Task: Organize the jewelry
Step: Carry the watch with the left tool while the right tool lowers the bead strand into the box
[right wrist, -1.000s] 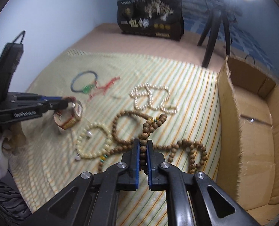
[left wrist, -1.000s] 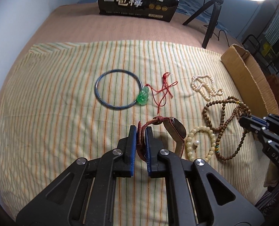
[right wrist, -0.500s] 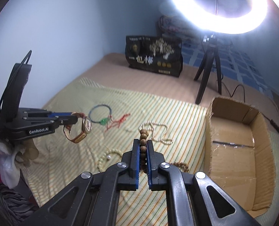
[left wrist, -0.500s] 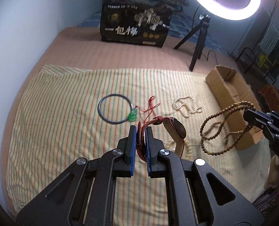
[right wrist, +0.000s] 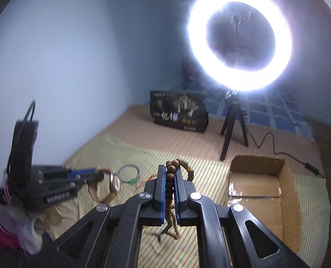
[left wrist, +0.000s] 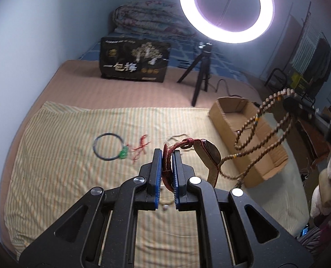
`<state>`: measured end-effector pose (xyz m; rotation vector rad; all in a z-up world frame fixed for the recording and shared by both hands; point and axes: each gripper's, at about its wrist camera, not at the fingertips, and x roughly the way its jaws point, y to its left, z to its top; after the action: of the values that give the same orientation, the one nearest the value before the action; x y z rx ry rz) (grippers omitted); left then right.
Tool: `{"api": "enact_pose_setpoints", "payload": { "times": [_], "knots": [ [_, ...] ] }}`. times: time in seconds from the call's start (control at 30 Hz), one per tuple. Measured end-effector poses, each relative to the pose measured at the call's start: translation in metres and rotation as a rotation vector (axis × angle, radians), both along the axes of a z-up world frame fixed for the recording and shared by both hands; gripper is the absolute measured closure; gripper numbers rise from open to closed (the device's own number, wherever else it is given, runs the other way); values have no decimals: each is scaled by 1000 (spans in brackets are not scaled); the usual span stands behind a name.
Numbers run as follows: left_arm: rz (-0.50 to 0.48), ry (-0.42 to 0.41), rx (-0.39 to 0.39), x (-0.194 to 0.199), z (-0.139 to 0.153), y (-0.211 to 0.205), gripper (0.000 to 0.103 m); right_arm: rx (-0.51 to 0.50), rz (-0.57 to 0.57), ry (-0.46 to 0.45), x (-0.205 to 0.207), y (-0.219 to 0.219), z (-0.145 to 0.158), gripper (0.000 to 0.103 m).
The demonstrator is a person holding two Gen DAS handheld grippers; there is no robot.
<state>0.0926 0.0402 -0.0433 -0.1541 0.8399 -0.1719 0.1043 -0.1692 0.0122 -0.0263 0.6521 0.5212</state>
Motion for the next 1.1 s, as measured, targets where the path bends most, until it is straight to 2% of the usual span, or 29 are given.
{"api": "enact_pose_setpoints", "payload": {
  "times": [0.3, 0.5, 0.77, 1.1],
  "knots": [
    [-64, -33, -36, -1, 15, -44, 96, 65, -105, -62, 2, -48, 33, 99],
    [-118, -34, -46, 6, 17, -80, 96, 54, -164, -52, 12, -75, 34, 99],
    [-192, 8, -41, 22, 1, -130, 96, 9, -224, 16, 41, -101, 12, 99],
    [-231, 98, -46, 41, -32, -178, 96, 3, -287, 201, 87, -138, -48, 99]
  ]
}}
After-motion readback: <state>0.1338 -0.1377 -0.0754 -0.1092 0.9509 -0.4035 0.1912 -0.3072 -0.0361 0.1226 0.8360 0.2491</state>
